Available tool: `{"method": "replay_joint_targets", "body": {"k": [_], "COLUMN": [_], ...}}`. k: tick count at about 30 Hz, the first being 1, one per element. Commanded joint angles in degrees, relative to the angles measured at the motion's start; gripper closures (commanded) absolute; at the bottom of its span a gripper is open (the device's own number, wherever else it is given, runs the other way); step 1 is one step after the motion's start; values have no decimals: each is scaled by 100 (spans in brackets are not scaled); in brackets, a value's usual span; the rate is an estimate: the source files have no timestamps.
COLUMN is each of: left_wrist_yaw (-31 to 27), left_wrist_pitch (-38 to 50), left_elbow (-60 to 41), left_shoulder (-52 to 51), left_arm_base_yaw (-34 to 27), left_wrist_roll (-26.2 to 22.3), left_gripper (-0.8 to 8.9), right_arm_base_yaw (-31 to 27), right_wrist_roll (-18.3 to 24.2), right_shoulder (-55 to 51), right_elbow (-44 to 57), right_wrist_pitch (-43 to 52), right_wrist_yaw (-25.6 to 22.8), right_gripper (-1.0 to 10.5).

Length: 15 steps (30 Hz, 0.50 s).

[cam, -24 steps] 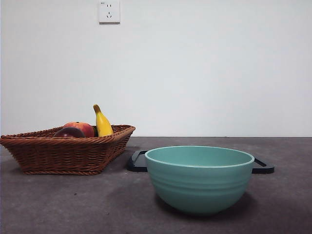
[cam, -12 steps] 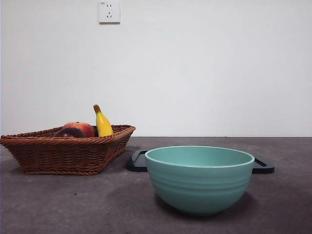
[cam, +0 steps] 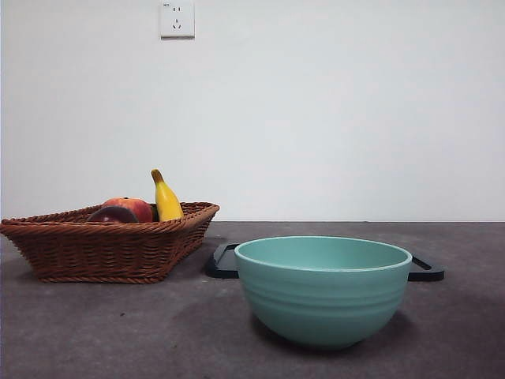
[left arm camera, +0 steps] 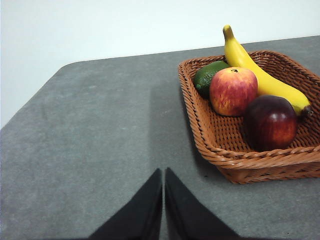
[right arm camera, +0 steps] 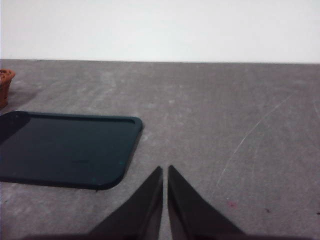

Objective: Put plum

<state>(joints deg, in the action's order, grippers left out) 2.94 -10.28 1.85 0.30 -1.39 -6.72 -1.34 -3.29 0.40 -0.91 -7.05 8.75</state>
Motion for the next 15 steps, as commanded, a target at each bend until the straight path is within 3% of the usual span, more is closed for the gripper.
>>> {"method": "replay_joint_targets", "body": {"k": [1, 15], "left_wrist_yaw": [-2, -2], "left_wrist_pitch": [-42, -44], "left_elbow": [-120, -120], "left_shoulder": [-11, -11], "left_arm_base_yaw": [-13, -13], "left_wrist_roll": [15, 15], "left_gripper": [807, 807], "right_arm_base_yaw": [-2, -2], "right_wrist_roll": [-98, -96], "right_shoulder": [-20, -20], "right_elbow": [31, 24], "right_wrist_pitch": [15, -195], "right_wrist_yaw": [-31, -131], "right_gripper": [941, 941]}}
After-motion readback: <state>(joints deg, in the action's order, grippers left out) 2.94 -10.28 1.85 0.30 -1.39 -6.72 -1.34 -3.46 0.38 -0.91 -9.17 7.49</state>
